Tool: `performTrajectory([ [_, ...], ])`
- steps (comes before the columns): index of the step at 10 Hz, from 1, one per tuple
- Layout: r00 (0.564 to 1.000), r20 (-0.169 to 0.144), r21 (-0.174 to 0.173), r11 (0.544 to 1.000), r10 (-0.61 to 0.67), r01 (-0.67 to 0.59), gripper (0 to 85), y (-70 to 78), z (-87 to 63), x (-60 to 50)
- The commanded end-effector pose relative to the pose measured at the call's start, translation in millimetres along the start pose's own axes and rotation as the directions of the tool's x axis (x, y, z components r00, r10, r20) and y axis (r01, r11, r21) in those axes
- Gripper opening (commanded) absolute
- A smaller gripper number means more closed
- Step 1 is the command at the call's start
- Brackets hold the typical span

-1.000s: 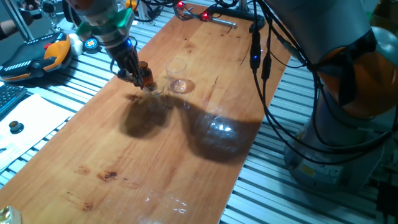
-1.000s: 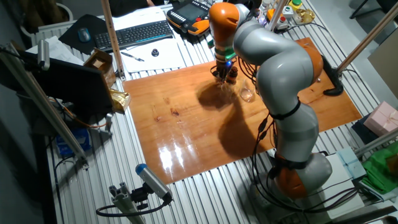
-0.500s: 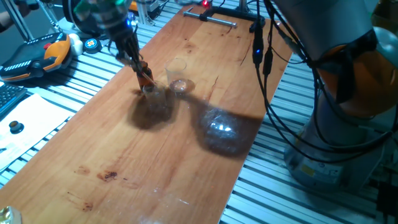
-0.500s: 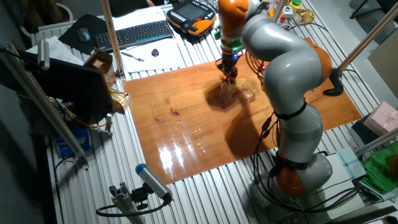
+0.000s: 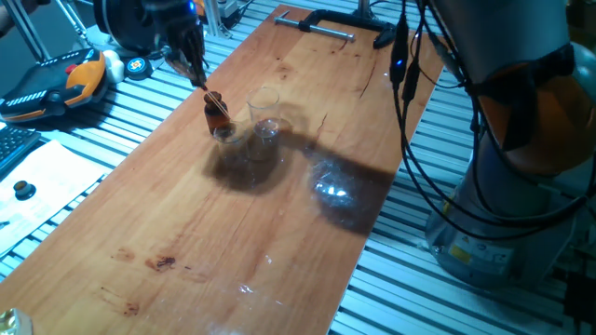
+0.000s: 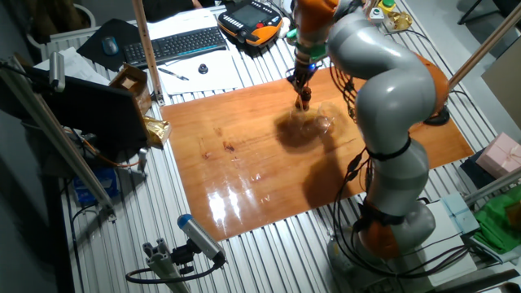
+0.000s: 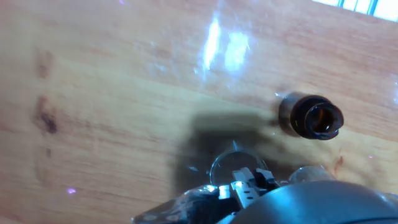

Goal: Transfer liquid using a dropper

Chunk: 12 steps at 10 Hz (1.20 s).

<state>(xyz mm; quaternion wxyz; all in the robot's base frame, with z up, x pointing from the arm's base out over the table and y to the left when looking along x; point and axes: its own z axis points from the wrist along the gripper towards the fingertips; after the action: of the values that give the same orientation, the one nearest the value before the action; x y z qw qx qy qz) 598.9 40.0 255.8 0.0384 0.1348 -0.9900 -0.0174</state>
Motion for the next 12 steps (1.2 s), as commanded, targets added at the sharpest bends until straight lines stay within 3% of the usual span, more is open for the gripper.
performTrajectory([
  [1, 1.0, 0.006, 0.001, 1.0, 0.001, -0.001, 0.7, 1.5, -13.8, 0.0],
  [6, 0.996, 0.091, 0.009, 1.0, 0.009, -0.01, 0.7, 3.3, -20.3, -1.1],
  [9, 0.995, 0.102, 0.001, 1.0, 0.015, -0.015, 0.7, 2.9, -18.4, -2.5],
  [12, 0.991, 0.133, 0.01, 1.0, 0.018, -0.019, 0.7, 3.0, -17.0, -4.6],
])
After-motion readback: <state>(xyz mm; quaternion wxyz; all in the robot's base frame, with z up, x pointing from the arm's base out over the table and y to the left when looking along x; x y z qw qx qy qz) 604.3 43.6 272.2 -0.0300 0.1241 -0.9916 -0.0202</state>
